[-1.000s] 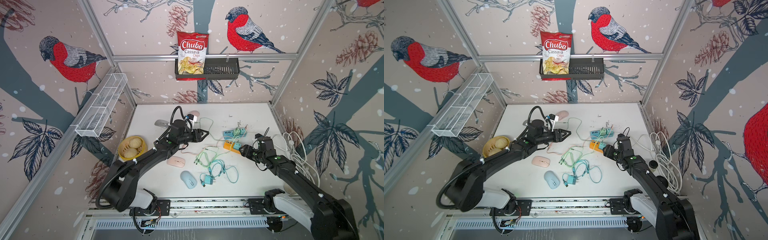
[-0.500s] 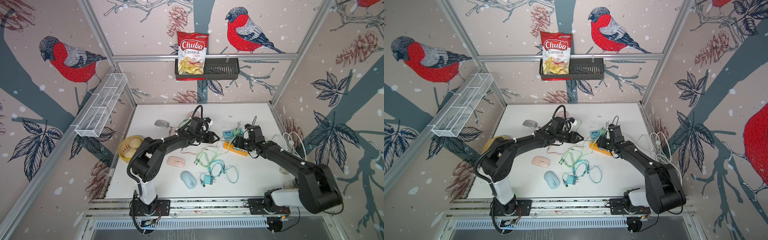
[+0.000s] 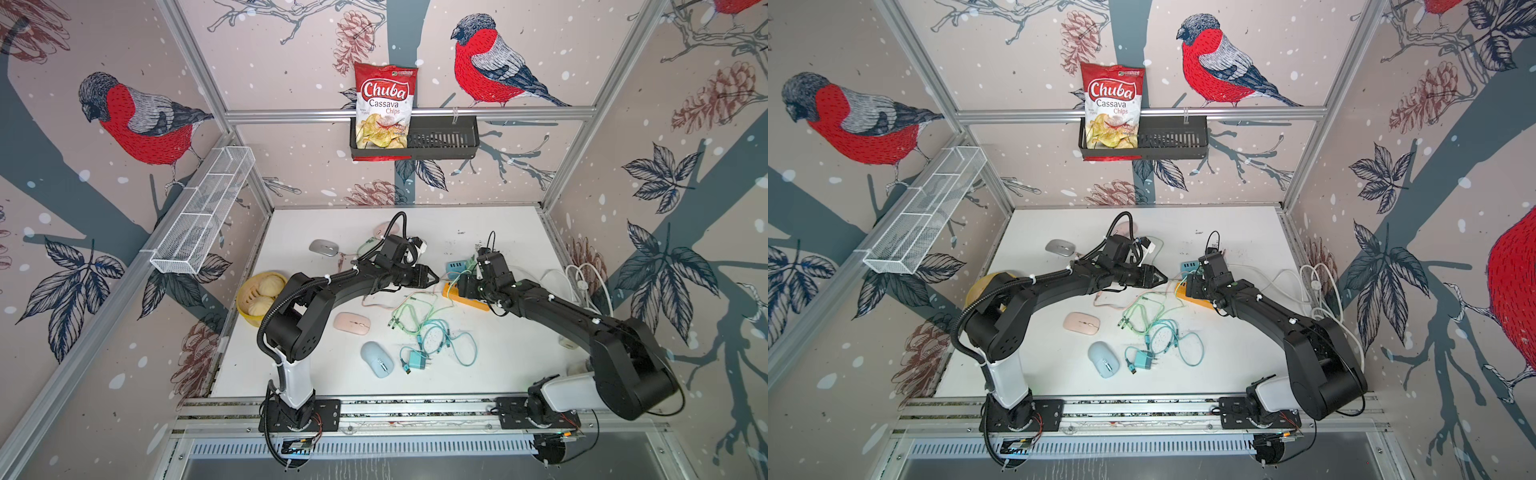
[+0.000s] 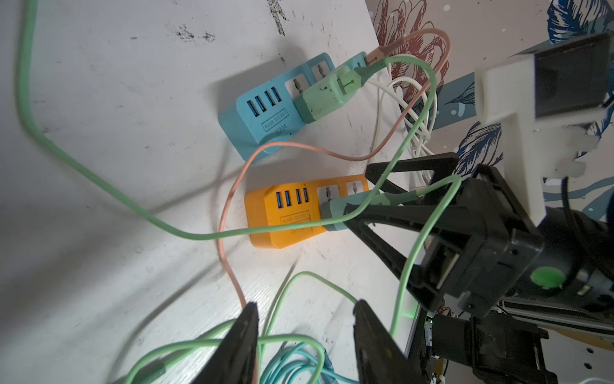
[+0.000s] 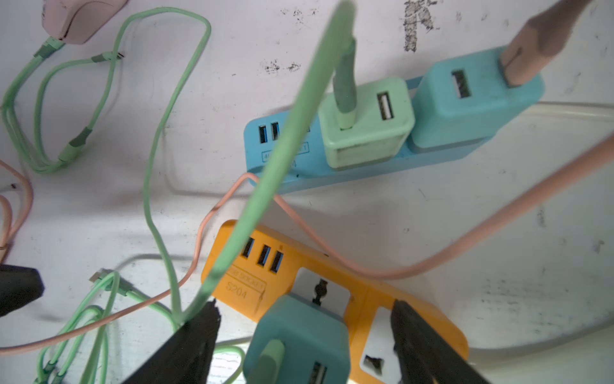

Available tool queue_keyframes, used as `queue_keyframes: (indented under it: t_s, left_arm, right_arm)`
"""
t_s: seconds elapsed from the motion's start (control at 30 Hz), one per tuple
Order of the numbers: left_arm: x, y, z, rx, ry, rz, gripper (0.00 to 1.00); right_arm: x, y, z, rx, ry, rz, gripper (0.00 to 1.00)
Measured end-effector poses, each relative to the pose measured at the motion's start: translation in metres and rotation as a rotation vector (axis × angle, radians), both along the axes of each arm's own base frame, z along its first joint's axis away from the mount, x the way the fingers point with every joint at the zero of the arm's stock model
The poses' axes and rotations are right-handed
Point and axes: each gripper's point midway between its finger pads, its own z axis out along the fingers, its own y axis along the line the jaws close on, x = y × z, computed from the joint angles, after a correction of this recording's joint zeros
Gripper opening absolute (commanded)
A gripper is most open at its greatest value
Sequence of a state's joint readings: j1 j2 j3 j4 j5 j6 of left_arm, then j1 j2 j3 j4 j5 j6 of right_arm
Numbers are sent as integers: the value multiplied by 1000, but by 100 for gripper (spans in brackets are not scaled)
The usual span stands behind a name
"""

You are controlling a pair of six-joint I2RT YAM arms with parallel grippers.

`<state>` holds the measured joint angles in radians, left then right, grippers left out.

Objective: Unplug the wireless mouse
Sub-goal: Remove the plug from the socket.

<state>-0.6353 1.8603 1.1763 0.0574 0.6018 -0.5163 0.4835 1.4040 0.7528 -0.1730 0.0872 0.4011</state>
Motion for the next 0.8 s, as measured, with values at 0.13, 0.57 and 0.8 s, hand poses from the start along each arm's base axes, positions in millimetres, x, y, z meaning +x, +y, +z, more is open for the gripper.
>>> queue_keyframes:
  t_s: [0.13, 0.57, 0.8]
  left_arm:
    - [-3, 2, -2, 5, 6, 0, 48]
    - [-14, 11, -2, 10, 8, -1, 48]
    - [-17, 13, -5, 18, 9, -4, 48]
  right_arm:
    - [-9, 2, -13, -30, 21, -8, 63]
    - [-6, 9, -16, -65, -19, -39, 61]
    - [-2, 10, -12, -62, -39, -42, 34]
